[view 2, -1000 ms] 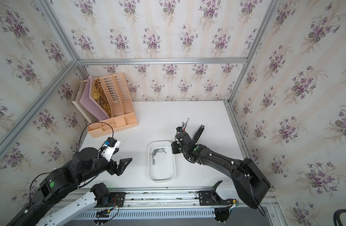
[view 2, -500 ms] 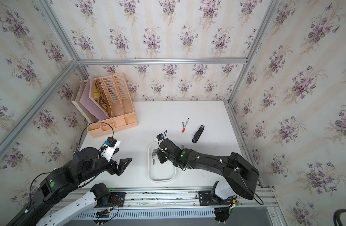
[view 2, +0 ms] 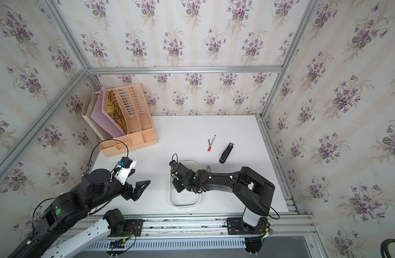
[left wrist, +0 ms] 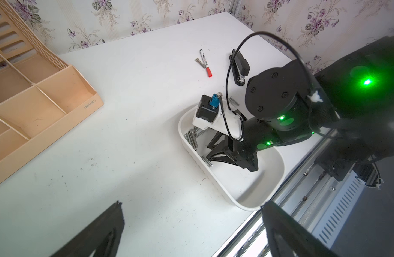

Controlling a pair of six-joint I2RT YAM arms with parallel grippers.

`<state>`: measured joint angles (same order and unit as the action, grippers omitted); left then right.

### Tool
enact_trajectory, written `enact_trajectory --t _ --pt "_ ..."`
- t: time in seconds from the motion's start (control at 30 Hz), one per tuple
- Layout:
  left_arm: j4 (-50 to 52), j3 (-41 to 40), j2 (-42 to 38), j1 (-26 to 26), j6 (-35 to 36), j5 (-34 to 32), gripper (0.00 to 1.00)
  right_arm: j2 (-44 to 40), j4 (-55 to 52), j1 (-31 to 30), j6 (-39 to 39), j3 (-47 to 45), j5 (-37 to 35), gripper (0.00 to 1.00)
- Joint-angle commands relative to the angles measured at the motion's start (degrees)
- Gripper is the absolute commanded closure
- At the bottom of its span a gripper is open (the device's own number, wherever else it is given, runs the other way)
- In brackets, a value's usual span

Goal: Take out the screws from the storage box
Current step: Pick up the screw from the storage box.

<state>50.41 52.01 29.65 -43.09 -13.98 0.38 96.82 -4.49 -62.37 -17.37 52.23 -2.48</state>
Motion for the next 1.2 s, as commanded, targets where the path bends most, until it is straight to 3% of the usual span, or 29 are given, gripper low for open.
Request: enact_trajectory --t 0.0,0.47,0.6,0.93,1.17 --pt "-0.3 0.3 0.5 0.0 -0.1 -0.3 0.01 0.9 -1.2 -0.2 0.4 0.6 -0.4 0.69" --pt "-0.5 0.3 0.2 0.0 0.0 -0.2 0.01 7.7 -5.8 -0.4 -0.1 5.0 -2.6 0.73" --pt "-0.5 0.3 -0.1 0.0 0.0 -0.3 0.01 8.9 -7.4 -0.4 -0.4 6.2 -4.6 0.84" --pt "-0.4 0.2 -0.5 -0.1 0.0 -0.3 0.01 8.2 -7.9 -0.3 -1.3 6.4 -7.4 1.0" --pt "-0.4 0.3 -0.1 -0.1 -0.1 -0.3 0.01 0.6 -5.0 1.6 -2.4 2.1 -8.5 1.0"
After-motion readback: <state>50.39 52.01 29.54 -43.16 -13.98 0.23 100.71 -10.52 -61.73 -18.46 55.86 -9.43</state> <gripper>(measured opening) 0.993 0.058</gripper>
